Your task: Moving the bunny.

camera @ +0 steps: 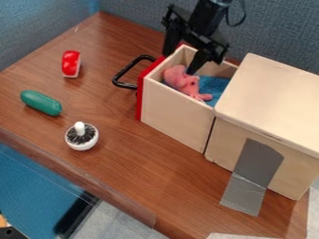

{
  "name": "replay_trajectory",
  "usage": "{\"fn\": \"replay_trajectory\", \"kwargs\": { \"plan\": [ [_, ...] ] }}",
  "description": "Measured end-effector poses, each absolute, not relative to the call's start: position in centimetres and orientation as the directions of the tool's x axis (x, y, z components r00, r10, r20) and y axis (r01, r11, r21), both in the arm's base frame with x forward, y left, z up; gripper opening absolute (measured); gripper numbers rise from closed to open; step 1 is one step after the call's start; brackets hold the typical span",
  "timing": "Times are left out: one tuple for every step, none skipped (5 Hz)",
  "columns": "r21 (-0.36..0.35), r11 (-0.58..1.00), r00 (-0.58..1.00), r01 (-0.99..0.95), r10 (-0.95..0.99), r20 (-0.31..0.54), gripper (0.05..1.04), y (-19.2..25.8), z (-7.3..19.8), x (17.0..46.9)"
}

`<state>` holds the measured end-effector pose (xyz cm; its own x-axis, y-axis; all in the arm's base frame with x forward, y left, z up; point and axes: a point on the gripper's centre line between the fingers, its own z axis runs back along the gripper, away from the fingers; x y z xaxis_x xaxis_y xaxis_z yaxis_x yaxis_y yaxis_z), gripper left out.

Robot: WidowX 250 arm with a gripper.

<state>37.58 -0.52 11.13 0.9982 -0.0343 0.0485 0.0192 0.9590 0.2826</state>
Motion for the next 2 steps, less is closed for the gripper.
{"fn": "replay_trajectory", "kwargs": {
  "plan": [
    [0.278,0.959,0.991,0.047,-0.079,0.108,1.011,-0.8,13.2,37.2],
    [0.263,0.962,0.984,0.069,-0.109,0.143,1.005,-1.3,14.9,36.8]
  ]
}}
